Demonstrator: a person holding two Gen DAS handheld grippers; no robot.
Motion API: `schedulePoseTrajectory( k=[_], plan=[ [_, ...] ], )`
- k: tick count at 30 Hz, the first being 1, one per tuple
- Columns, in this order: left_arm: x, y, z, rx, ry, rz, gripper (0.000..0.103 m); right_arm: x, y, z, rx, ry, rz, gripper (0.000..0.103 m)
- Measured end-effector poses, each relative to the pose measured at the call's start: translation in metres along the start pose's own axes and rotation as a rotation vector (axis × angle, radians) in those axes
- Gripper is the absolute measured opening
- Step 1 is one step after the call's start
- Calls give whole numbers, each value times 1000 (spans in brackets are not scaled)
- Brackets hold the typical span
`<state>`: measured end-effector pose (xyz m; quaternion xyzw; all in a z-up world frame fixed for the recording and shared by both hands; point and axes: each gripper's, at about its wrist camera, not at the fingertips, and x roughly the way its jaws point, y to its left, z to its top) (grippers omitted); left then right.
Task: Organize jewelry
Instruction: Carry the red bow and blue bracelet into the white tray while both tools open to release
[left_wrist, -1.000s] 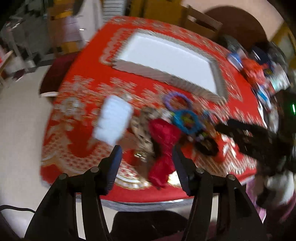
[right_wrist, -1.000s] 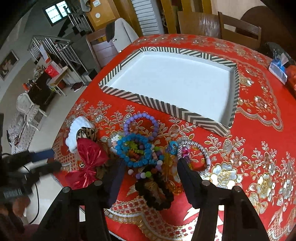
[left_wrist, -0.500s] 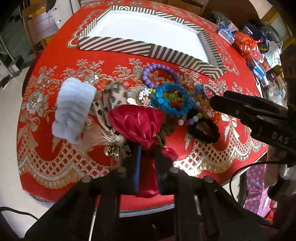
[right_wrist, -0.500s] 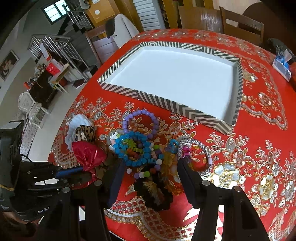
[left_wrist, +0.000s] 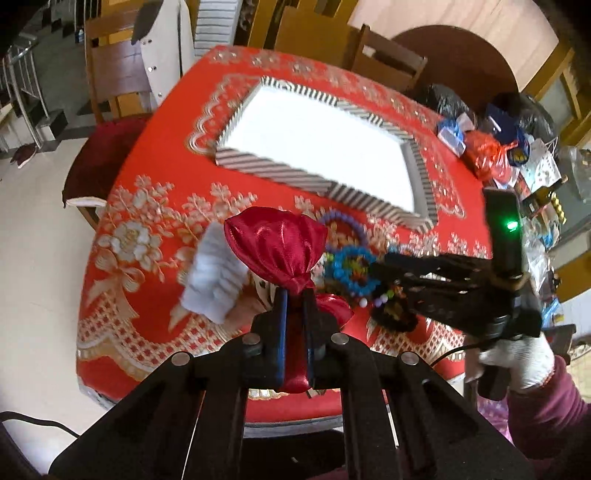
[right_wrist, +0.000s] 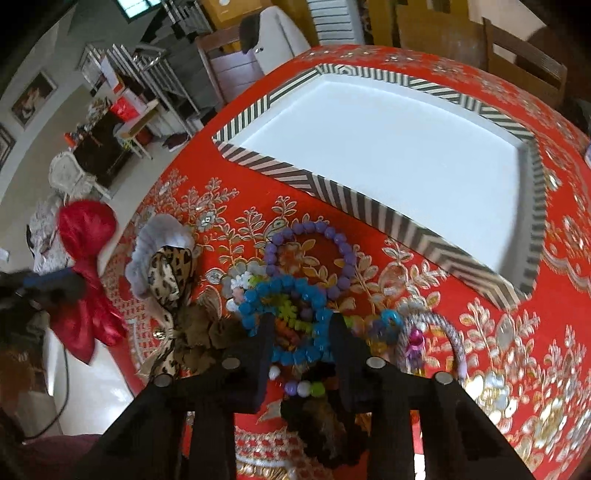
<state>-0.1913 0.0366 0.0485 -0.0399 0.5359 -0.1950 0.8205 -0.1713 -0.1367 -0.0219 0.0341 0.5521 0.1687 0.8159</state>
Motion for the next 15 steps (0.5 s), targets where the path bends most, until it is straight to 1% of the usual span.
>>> schedulePoseTrajectory(
  k=[2,4,7,8,11,15],
  plan=[
    [-3,2,3,-5,-11,9,6,7,1,5,-16,10,-10,26],
    [-4,6,4,-16,-13,13,6,18,0,9,-23,33,-29,22],
    [-5,10,7,-21,-12,15,6,23,-4,15,-22,32,-24,10],
    [-6,11,8,-21,-12,14,6,22,-4,15,-23,36,-18,8],
    [-7,13,12,-22,-18,21,6,11,-4,14,-26,20,-3,8],
    [-8,16,20,-29,-28,34,6,-14,-8,15,17,-30,39,8]
  ],
)
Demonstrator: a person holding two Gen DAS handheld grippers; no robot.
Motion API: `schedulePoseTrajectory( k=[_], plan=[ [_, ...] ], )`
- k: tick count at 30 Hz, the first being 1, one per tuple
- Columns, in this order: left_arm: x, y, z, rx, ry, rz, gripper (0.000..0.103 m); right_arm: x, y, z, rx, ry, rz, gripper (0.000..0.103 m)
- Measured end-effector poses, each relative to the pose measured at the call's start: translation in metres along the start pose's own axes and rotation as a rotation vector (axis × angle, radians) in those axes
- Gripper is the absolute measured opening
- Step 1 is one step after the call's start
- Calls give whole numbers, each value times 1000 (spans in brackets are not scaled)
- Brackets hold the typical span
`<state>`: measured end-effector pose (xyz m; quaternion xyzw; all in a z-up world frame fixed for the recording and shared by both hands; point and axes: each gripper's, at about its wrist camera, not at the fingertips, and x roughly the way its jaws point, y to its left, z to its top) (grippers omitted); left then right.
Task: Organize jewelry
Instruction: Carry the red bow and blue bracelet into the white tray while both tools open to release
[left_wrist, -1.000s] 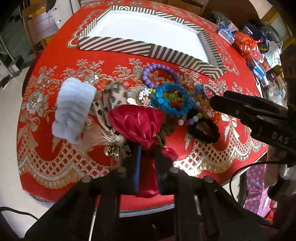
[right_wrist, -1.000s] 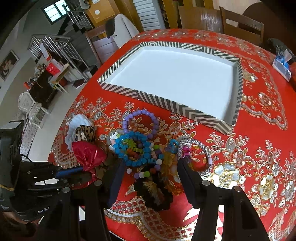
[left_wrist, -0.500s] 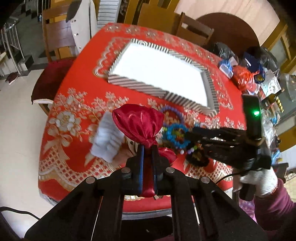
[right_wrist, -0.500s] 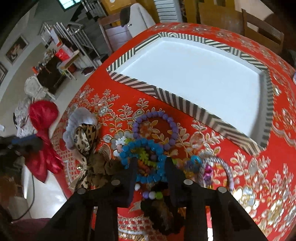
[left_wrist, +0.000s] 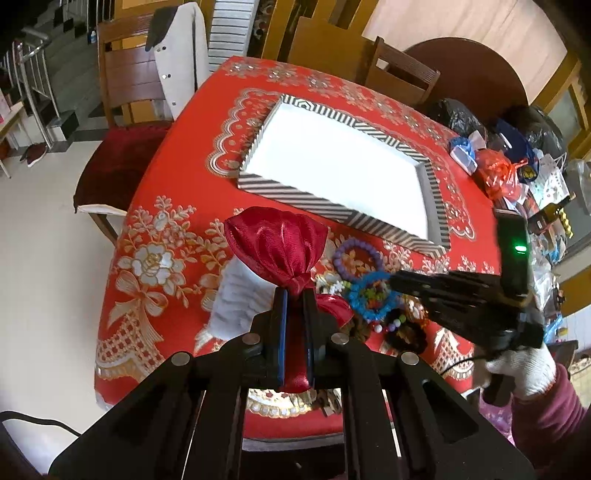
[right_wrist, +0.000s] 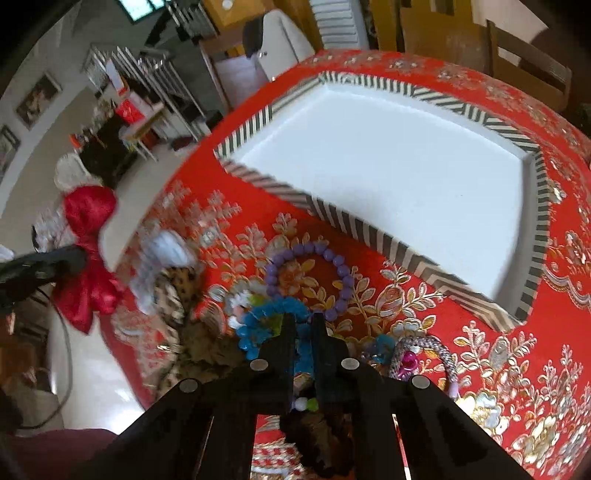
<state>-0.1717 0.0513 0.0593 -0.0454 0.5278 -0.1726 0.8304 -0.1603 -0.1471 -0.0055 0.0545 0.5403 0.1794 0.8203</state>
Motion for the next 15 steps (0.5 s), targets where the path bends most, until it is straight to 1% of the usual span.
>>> schedulePoseTrajectory(
  k=[6,15],
  plan=[
    [1,0,19,6,-14,10,6,-33,1,14,6,-76,11,8],
    [9,-9,64,41,-59,7,6,-63,1,57,3,-174,4,8]
  ],
)
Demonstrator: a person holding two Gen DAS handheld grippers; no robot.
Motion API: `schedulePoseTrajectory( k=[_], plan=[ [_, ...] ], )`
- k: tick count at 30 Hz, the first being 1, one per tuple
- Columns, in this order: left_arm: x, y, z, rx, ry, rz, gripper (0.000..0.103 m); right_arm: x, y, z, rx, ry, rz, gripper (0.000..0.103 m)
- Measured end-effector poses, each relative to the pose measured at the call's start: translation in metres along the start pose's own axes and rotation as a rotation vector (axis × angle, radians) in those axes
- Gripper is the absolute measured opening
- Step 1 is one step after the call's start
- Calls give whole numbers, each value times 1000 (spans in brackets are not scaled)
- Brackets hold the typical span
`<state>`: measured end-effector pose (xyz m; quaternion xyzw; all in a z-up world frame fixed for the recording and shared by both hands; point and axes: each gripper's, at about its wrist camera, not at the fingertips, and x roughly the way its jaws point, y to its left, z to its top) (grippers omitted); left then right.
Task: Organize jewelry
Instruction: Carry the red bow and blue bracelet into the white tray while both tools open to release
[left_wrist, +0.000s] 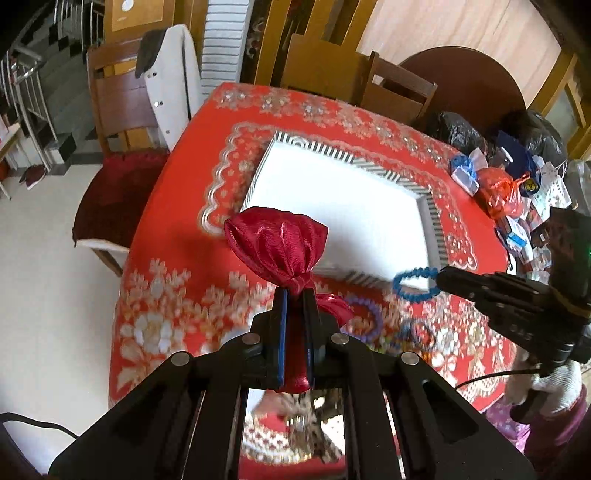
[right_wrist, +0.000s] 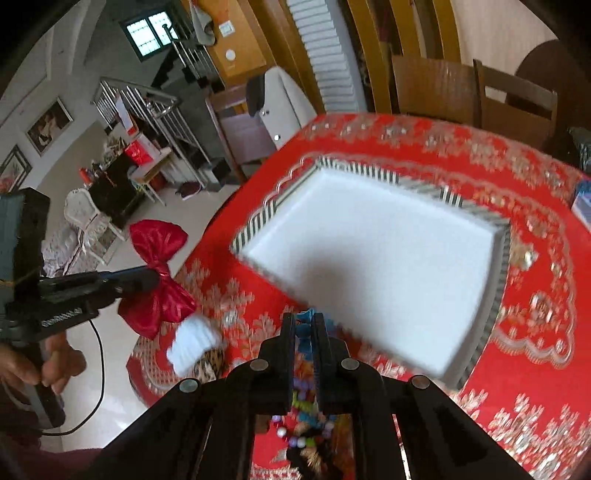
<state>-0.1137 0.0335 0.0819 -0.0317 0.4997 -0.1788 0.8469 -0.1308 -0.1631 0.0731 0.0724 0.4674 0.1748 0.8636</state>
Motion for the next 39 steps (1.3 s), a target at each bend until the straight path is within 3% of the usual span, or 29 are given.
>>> schedulePoseTrajectory(
  k=[6,13,19,31,39],
  plan=[
    [26,-5,31,9,-2,-10,6,9,-4,32,-5,-11,0,8],
    [73,-6,57,12,40,-16,6,55,-6,57,-2,40,-2,8],
    [117,4,58,-16,128,-4,7,102,-8,78,-3,106,29,8],
    [146,19,77,-67,141,-13,7,184,-28,139,-20,183,8,8],
    [156,26,69,-93,187,-11,7,223,-45,150,9,229,22,8]
  ],
)
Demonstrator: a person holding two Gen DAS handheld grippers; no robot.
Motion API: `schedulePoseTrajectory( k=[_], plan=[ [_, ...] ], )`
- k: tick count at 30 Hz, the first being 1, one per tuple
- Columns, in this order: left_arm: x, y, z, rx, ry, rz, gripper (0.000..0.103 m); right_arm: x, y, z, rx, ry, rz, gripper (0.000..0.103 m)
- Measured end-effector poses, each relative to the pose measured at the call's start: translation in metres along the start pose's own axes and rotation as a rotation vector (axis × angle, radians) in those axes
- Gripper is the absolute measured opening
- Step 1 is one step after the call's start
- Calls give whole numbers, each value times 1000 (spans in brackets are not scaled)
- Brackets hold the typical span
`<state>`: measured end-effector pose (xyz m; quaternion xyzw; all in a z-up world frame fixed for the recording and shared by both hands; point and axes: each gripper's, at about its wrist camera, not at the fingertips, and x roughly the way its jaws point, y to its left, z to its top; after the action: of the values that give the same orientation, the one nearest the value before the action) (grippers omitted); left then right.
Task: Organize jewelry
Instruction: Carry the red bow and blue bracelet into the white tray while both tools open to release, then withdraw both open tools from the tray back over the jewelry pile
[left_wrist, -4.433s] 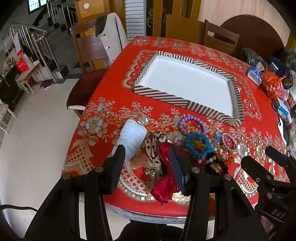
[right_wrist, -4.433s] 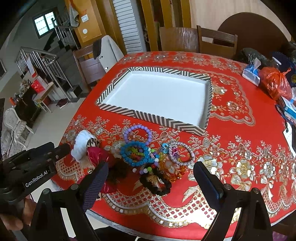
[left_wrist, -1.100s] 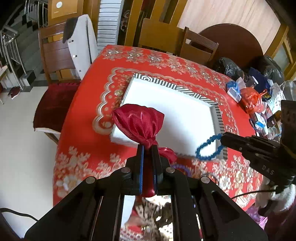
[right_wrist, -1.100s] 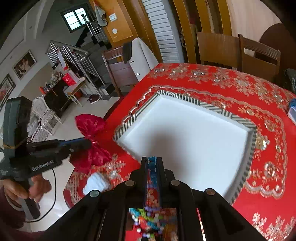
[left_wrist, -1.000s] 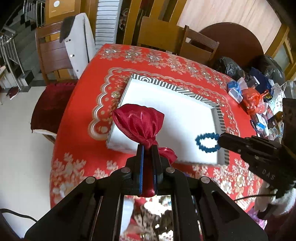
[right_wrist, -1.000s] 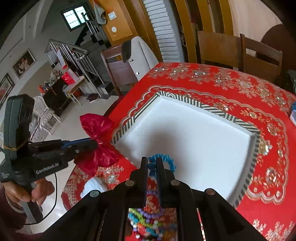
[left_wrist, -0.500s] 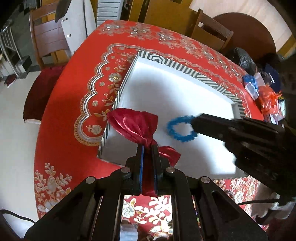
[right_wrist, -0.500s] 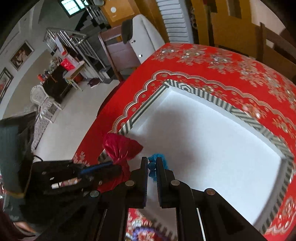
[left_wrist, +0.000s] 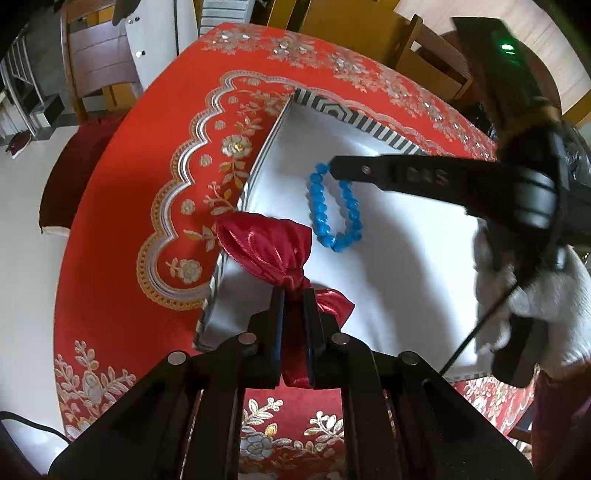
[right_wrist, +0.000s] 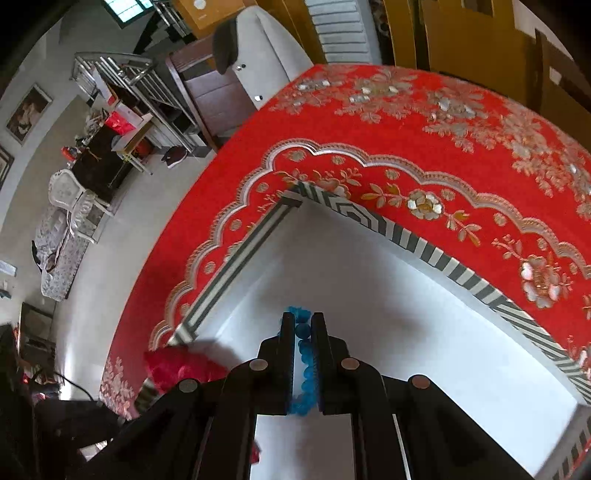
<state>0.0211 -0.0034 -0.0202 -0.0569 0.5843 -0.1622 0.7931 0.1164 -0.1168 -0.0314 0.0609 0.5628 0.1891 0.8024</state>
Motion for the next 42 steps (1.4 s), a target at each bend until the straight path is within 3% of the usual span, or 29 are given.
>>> schedulePoseTrajectory(
  k=[2,4,6,10,18,27,38,42],
  plan=[
    [2,1,-2,-7,14,5,11,4,-5,-1,23,15,3,8],
    [6,1,-5,-8,27,7,16,1,-8,-3,30,11,8,15],
    [7,1,-9,-6,25,12,23,-4,-10,-5,26,0,1,34],
    [1,-4,-10,6,-18,30,54,-27,-16,-15,27,-16,-18,35],
    [-36,-2,-10,-12,-93,36,55,-102,-37,-45,121,-108,-16,35],
    [-85,-18,-26,10,-170,58,55,-157,-15,-104,131,-188,-5,42],
    [-117,-58,-92,46,-173,-9,55,-211,-12,-203,204,-226,-59,42],
    [-125,-57,-116,47,-184,26,57,-231,-6,-234,220,-257,-88,43]
  ],
)
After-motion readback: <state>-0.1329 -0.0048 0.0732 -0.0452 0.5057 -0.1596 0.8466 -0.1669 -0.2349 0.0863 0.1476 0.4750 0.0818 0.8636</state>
